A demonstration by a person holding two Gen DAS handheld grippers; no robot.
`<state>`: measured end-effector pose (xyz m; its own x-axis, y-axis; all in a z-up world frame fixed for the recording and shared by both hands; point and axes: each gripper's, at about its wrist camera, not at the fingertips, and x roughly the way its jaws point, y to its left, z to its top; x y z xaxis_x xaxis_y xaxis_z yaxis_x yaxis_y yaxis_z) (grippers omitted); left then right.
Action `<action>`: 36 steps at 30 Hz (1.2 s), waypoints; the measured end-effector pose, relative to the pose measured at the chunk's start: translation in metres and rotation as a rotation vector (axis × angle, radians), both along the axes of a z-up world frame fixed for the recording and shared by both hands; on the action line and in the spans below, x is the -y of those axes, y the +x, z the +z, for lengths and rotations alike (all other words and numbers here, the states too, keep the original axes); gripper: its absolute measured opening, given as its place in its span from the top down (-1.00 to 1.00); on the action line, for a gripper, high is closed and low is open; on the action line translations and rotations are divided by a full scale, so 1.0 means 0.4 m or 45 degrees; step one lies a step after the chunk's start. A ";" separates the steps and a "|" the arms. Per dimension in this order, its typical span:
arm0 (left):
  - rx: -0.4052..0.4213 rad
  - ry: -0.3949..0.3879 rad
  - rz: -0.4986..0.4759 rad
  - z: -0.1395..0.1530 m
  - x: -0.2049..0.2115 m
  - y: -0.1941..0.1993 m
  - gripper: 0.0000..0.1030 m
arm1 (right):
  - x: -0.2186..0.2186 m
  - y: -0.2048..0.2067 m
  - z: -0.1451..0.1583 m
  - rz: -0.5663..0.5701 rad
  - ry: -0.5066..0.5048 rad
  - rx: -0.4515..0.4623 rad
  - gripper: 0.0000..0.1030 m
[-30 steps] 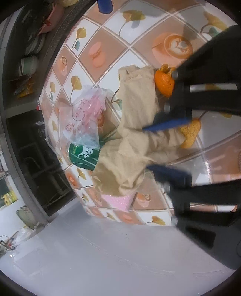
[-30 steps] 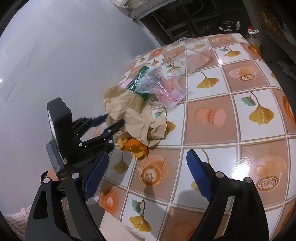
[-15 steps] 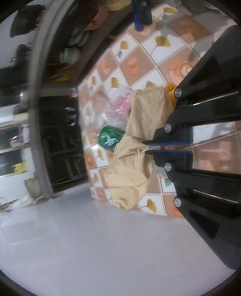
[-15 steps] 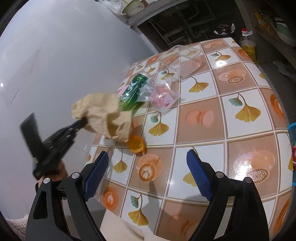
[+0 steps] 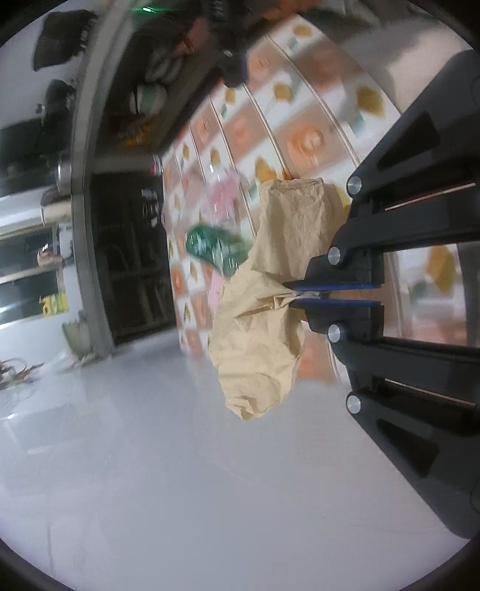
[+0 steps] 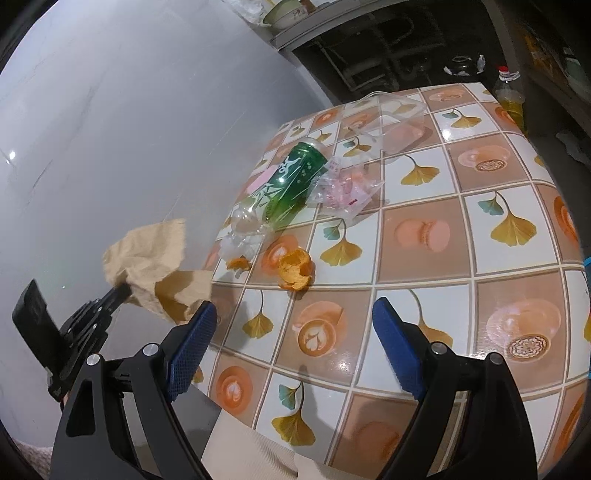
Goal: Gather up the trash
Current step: 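Close the left tool on the beige paper bag, then lift the beige bag with the left tool while the right tool approaches the orange peel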
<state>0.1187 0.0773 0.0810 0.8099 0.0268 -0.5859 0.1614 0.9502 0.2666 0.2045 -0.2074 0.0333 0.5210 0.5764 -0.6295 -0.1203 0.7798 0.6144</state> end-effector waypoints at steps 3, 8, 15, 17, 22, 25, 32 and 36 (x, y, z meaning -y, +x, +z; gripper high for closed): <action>0.099 0.234 0.079 -0.007 -0.001 -0.039 0.96 | -0.014 0.003 0.003 0.010 -0.006 0.004 -0.62; 0.121 0.519 0.028 -0.075 0.053 -0.060 0.96 | -0.047 0.012 0.001 0.040 -0.006 0.000 -0.62; -0.173 0.385 -0.279 -0.200 0.150 -0.087 0.96 | -0.070 0.017 0.000 0.059 -0.021 -0.011 -0.62; -0.297 0.207 -0.295 -0.213 0.135 -0.065 0.96 | -0.072 0.018 -0.001 0.060 -0.023 -0.016 -0.62; -0.637 -0.403 -0.225 -0.249 0.018 0.031 0.95 | -0.092 0.023 -0.001 0.094 -0.024 -0.014 -0.62; -0.706 -0.626 -0.203 -0.274 -0.030 0.046 0.95 | -0.115 0.023 -0.003 0.145 -0.010 -0.007 -0.62; -0.751 -0.867 -0.161 -0.306 -0.084 0.065 0.95 | -0.207 -0.003 -0.024 0.333 -0.001 -0.033 -0.22; -0.774 -0.961 -0.107 -0.327 -0.113 0.090 0.95 | -0.243 -0.038 -0.038 0.442 -0.033 -0.043 -0.11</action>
